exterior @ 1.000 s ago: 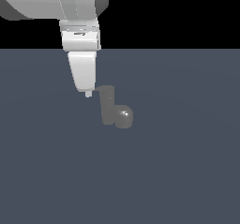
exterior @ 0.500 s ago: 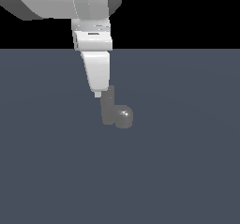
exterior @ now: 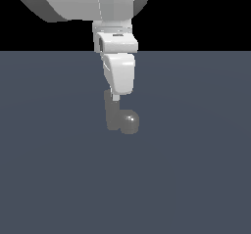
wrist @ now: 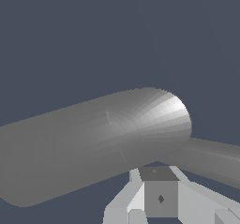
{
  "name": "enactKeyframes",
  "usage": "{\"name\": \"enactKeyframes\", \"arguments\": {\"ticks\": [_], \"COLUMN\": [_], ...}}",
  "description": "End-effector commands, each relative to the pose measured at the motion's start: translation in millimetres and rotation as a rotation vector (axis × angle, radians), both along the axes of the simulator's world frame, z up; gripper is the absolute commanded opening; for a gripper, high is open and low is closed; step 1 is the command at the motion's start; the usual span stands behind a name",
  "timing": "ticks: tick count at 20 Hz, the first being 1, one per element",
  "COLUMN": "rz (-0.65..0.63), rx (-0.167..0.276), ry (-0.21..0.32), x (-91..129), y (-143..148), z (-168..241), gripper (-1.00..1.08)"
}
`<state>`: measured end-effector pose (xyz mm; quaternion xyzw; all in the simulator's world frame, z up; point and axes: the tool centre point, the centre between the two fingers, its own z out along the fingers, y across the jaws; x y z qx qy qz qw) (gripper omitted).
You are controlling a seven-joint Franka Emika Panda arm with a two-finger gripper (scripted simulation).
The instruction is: Turn on the faucet by rotating a designated handle.
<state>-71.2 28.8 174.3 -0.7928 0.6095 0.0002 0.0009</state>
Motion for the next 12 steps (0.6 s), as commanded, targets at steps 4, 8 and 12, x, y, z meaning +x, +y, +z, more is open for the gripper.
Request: {"name": "enactKeyframes", "arguments": {"ticks": [4,8,12], "rz": [-0.016,-0.024,-0.032], "rx": [0.0,-0.001,-0.001], "ry": [-0.001,-0.001,0.0], "x": [16.5,28.4,39.9], "y": [-22.1,-37.6,-52.8], "z": [-0.6,-0.9,-1.3], "gripper": [-1.0,-1.0,-1.0]}}
